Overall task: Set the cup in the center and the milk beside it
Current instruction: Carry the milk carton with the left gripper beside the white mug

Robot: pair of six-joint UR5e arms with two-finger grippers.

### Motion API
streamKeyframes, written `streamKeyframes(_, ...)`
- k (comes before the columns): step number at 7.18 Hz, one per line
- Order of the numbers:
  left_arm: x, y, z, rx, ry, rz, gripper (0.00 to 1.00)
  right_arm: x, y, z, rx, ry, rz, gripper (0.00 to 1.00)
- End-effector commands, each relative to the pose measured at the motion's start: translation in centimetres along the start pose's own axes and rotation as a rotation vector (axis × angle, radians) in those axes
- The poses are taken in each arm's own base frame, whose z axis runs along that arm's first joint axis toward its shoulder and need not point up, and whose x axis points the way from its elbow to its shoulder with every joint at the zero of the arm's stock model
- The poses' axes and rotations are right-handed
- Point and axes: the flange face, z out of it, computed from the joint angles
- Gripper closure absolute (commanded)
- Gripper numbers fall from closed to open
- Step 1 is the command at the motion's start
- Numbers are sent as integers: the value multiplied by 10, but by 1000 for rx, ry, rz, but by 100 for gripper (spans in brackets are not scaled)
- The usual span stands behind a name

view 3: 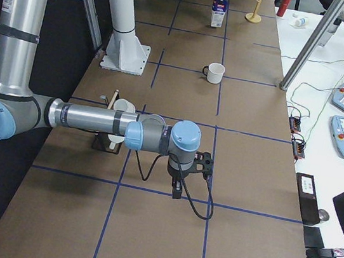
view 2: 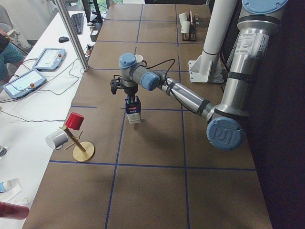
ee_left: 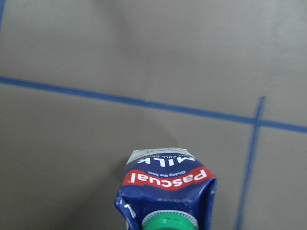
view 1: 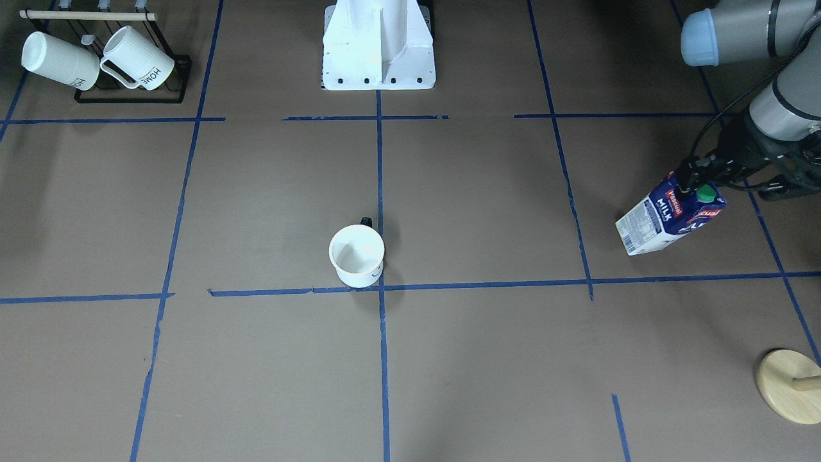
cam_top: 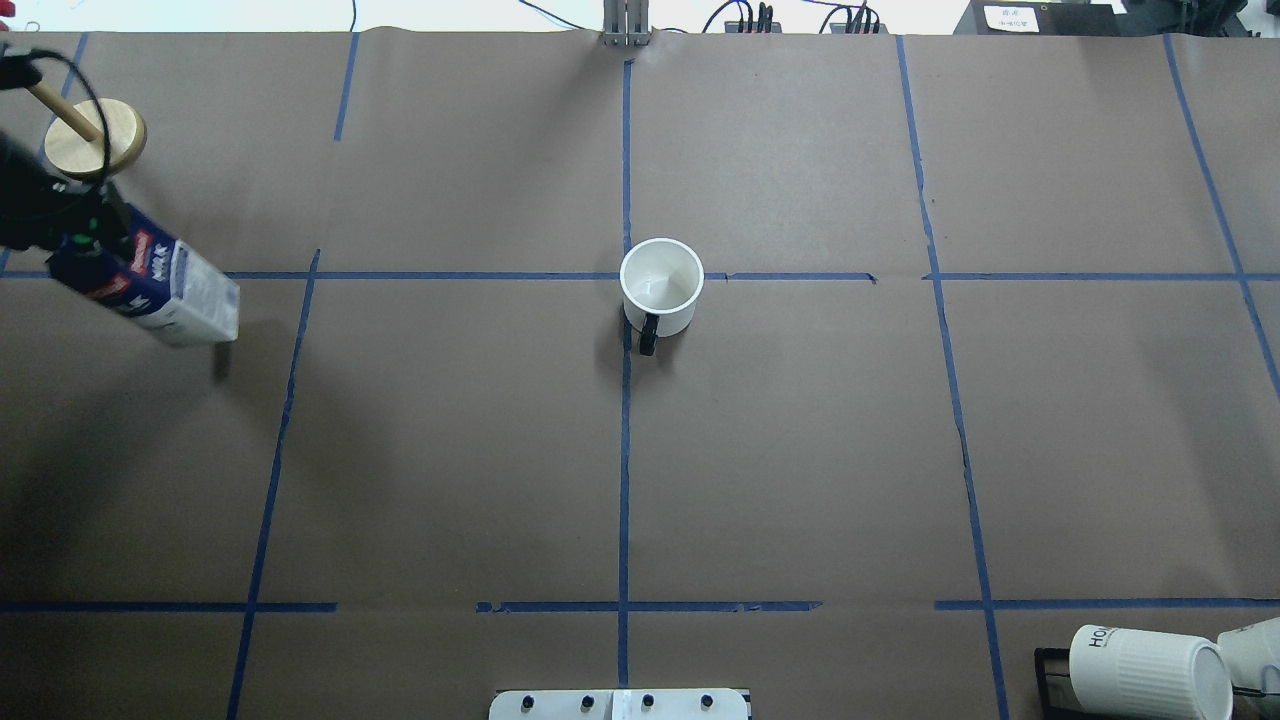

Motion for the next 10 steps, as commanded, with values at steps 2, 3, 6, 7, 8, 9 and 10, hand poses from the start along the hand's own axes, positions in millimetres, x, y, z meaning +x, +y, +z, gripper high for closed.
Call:
streamKeyframes(2, 180, -3, -39, -31, 42, 126, 63, 2, 1, 1, -2, 0, 6, 0)
streamKeyframes(3, 242, 0, -41, -34, 60, 141, 63, 2, 1, 2, -3, 0, 5, 0)
streamKeyframes(6, 390, 30, -6, -7, 45, 101, 63, 6, 3, 7, -11, -1, 14, 0)
streamKeyframes(7, 404, 43, 17, 22, 41, 117, 62, 7, 3, 9, -15, -1, 18, 0)
streamKeyframes(8, 417, 57, 32, 24, 26, 111, 62, 8, 4, 9, -14, -3, 19, 0)
streamKeyframes(9, 420, 61, 35, 19, 26, 110, 62, 8, 4, 9, -14, -1, 19, 0)
streamKeyframes(10, 421, 63, 38, 15, 22, 111, 62, 8, 4, 9, -14, -3, 19, 0)
